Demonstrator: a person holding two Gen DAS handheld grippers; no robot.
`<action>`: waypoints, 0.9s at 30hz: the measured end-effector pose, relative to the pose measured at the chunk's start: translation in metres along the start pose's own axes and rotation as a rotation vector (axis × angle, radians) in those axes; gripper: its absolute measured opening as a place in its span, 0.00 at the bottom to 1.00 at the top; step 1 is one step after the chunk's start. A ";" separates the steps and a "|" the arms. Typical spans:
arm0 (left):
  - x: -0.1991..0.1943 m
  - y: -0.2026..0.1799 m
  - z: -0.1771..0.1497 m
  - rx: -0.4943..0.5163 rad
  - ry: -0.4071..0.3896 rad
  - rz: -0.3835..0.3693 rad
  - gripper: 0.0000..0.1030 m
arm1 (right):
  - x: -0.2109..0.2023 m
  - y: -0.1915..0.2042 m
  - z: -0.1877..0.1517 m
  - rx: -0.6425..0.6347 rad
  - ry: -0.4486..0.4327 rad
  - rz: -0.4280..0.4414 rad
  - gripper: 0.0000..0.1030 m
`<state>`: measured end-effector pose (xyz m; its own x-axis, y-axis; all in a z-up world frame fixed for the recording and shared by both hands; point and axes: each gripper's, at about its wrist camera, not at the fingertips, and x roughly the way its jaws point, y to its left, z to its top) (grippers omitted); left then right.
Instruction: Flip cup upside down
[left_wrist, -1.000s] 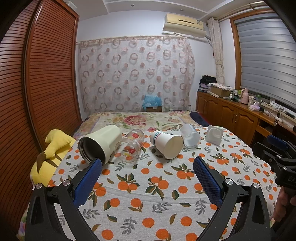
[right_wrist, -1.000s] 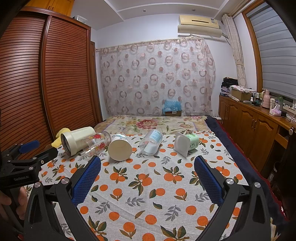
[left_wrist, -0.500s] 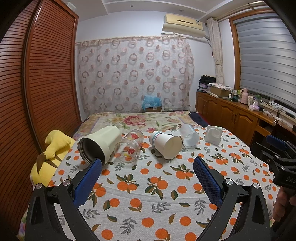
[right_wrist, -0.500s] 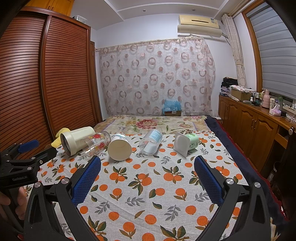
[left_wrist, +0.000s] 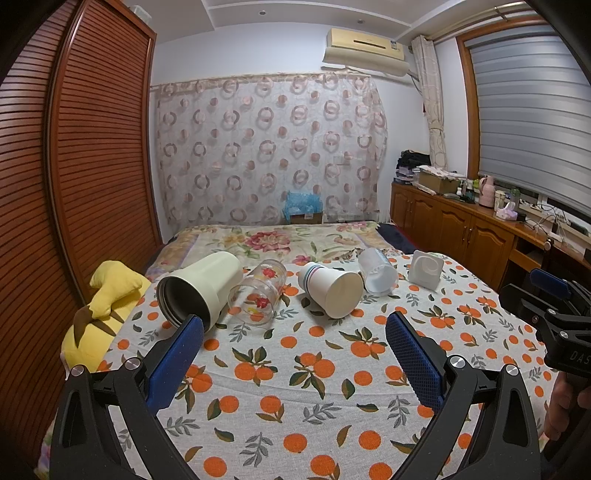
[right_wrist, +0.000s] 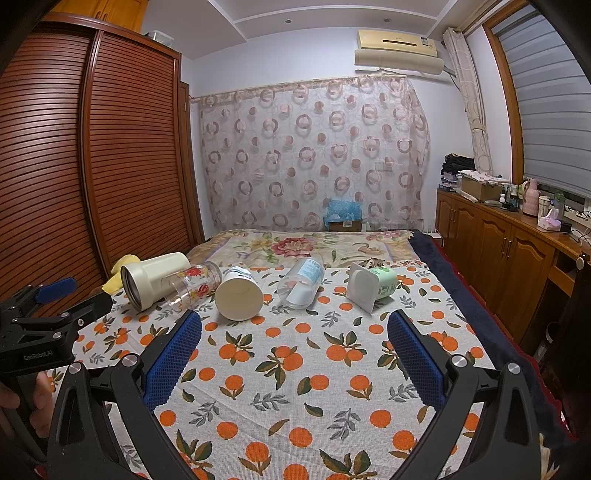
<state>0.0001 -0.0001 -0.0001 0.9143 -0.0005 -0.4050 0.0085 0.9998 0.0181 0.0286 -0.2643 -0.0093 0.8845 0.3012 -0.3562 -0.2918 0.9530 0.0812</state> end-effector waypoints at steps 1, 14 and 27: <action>0.000 0.000 0.000 0.000 0.000 0.000 0.93 | 0.000 0.000 0.000 0.000 -0.001 -0.001 0.99; 0.000 0.000 0.000 0.000 -0.003 0.000 0.93 | 0.000 0.000 0.000 0.000 -0.002 -0.001 0.99; -0.005 -0.005 0.003 0.001 -0.002 0.001 0.93 | 0.000 0.000 0.000 0.000 -0.002 -0.001 0.99</action>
<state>-0.0031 -0.0051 0.0049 0.9152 0.0001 -0.4030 0.0082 0.9998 0.0189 0.0284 -0.2641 -0.0094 0.8855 0.3000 -0.3547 -0.2908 0.9534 0.0804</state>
